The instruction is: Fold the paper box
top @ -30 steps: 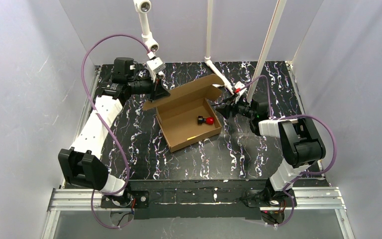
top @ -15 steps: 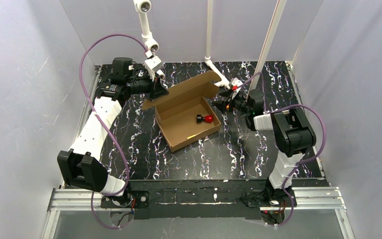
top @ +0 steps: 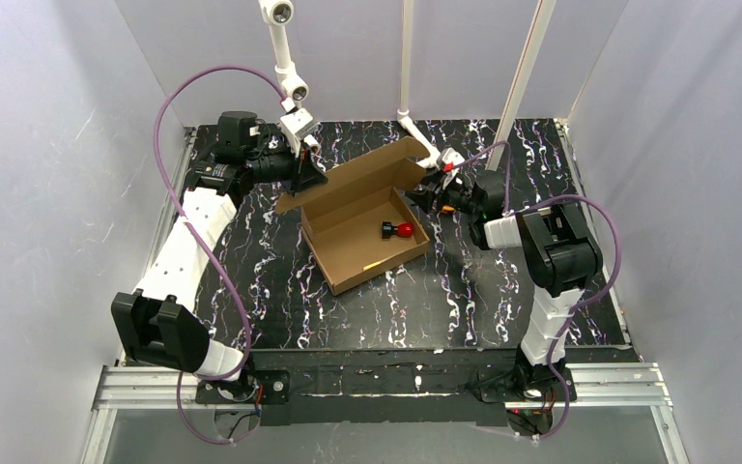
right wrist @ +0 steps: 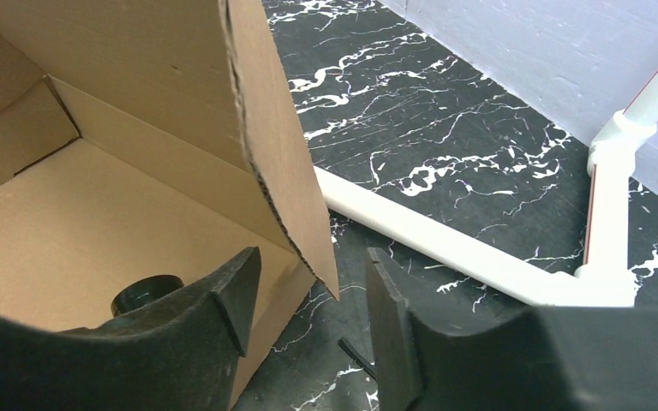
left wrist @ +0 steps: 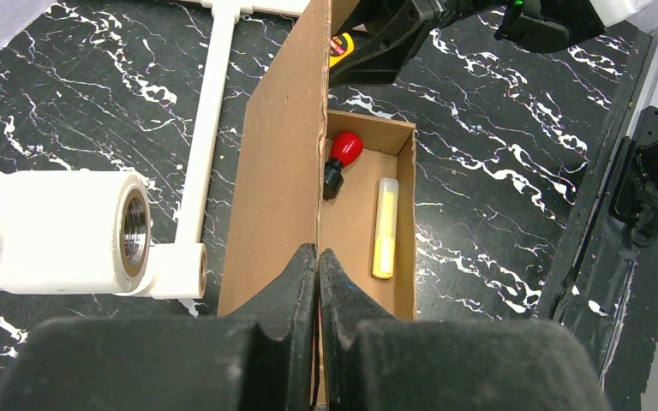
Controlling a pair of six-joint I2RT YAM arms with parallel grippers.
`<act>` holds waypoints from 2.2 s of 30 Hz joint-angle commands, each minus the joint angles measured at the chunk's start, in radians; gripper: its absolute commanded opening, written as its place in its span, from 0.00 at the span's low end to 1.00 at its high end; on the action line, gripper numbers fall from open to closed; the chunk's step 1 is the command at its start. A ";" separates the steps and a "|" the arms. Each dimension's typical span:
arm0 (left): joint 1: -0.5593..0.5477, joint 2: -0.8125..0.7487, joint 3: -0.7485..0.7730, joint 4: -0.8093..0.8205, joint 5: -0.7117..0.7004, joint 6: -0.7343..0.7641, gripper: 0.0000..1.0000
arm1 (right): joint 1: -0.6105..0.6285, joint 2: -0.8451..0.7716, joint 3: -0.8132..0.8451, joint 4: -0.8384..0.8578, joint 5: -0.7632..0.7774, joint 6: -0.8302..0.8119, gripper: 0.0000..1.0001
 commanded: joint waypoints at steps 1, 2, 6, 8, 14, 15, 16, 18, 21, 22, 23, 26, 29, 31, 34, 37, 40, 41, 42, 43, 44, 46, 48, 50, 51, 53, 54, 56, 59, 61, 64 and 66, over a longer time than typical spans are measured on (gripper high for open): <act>0.011 -0.039 -0.008 -0.006 0.000 -0.002 0.00 | 0.015 0.013 0.038 0.037 -0.005 -0.023 0.49; 0.012 -0.039 -0.008 -0.006 0.000 -0.001 0.00 | 0.015 0.012 0.037 0.034 -0.009 -0.027 0.44; 0.011 -0.044 -0.014 -0.005 -0.002 -0.001 0.00 | 0.015 -0.004 0.023 0.051 -0.037 -0.029 0.18; 0.011 -0.048 -0.018 -0.006 -0.006 0.001 0.00 | 0.015 -0.020 0.010 0.076 -0.047 -0.013 0.09; 0.012 -0.056 -0.020 -0.006 -0.007 0.002 0.00 | 0.015 -0.057 -0.005 0.090 -0.048 0.049 0.01; 0.012 -0.055 -0.020 -0.006 -0.006 0.001 0.00 | 0.015 -0.063 -0.004 0.087 -0.046 0.061 0.01; 0.012 -0.057 -0.021 -0.005 -0.005 0.001 0.00 | 0.016 -0.067 -0.002 0.081 -0.041 0.073 0.01; 0.012 -0.058 -0.022 -0.006 -0.004 0.002 0.00 | 0.020 -0.078 0.006 0.044 -0.030 0.076 0.01; 0.011 -0.061 -0.028 -0.005 -0.003 0.000 0.00 | 0.029 -0.097 0.031 -0.061 0.000 0.087 0.01; 0.011 -0.062 -0.029 -0.004 -0.003 0.000 0.00 | 0.034 -0.104 0.043 -0.105 0.010 0.098 0.01; 0.011 -0.062 -0.029 -0.005 -0.003 0.000 0.00 | 0.039 -0.110 0.056 -0.146 0.020 0.100 0.01; 0.011 -0.066 -0.032 -0.005 -0.007 0.001 0.00 | 0.057 -0.132 0.082 -0.252 0.053 0.098 0.01; 0.011 -0.070 -0.035 -0.005 -0.016 0.000 0.00 | 0.076 -0.153 0.094 -0.339 0.102 0.102 0.01; 0.012 -0.075 -0.036 -0.005 -0.024 -0.002 0.00 | 0.084 -0.166 0.103 -0.384 0.137 0.116 0.01; 0.011 -0.084 -0.041 -0.005 -0.033 -0.004 0.00 | 0.093 -0.181 0.126 -0.458 0.189 0.142 0.01; 0.011 -0.091 -0.049 -0.003 -0.038 -0.005 0.00 | 0.105 -0.188 0.147 -0.531 0.229 0.163 0.01; 0.011 -0.093 -0.052 -0.003 -0.034 -0.008 0.00 | 0.124 -0.195 0.137 -0.559 0.271 0.163 0.01; 0.011 -0.093 -0.053 -0.003 -0.033 -0.009 0.00 | 0.130 -0.198 0.133 -0.568 0.287 0.165 0.01; 0.011 -0.094 -0.054 -0.003 -0.031 -0.009 0.00 | 0.137 -0.199 0.132 -0.579 0.301 0.166 0.01; 0.011 -0.095 -0.056 -0.002 -0.031 -0.009 0.00 | 0.142 -0.202 0.126 -0.585 0.311 0.170 0.01; 0.011 -0.098 -0.059 -0.002 -0.028 -0.009 0.00 | 0.147 -0.204 0.123 -0.591 0.320 0.173 0.01; 0.011 -0.102 -0.062 -0.002 -0.025 -0.008 0.00 | 0.157 -0.208 0.110 -0.602 0.335 0.176 0.01; 0.011 -0.108 -0.067 -0.002 -0.021 -0.008 0.00 | 0.165 -0.214 0.094 -0.617 0.349 0.177 0.01; 0.012 -0.113 -0.071 -0.002 -0.015 -0.007 0.00 | 0.171 -0.223 0.068 -0.612 0.356 0.173 0.01; 0.011 -0.116 -0.073 -0.001 -0.013 -0.007 0.00 | 0.172 -0.229 0.055 -0.607 0.363 0.173 0.01; 0.011 -0.122 -0.078 0.001 -0.008 -0.008 0.00 | 0.174 -0.239 0.034 -0.604 0.374 0.176 0.01; 0.012 -0.124 -0.084 0.002 -0.004 -0.008 0.00 | 0.176 -0.244 0.024 -0.600 0.377 0.176 0.01; 0.011 -0.131 -0.093 0.007 0.005 -0.008 0.00 | 0.179 -0.256 0.002 -0.591 0.393 0.180 0.01; 0.011 -0.147 -0.110 0.014 0.017 -0.009 0.00 | 0.180 -0.271 -0.041 -0.562 0.417 0.203 0.01; 0.011 -0.158 -0.121 0.019 0.026 -0.012 0.00 | 0.182 -0.280 -0.071 -0.538 0.435 0.231 0.01; 0.011 -0.171 -0.137 0.026 0.038 -0.019 0.00 | 0.182 -0.285 -0.095 -0.517 0.463 0.277 0.01; 0.011 -0.178 -0.146 0.027 0.041 -0.021 0.00 | 0.183 -0.285 -0.096 -0.516 0.471 0.308 0.01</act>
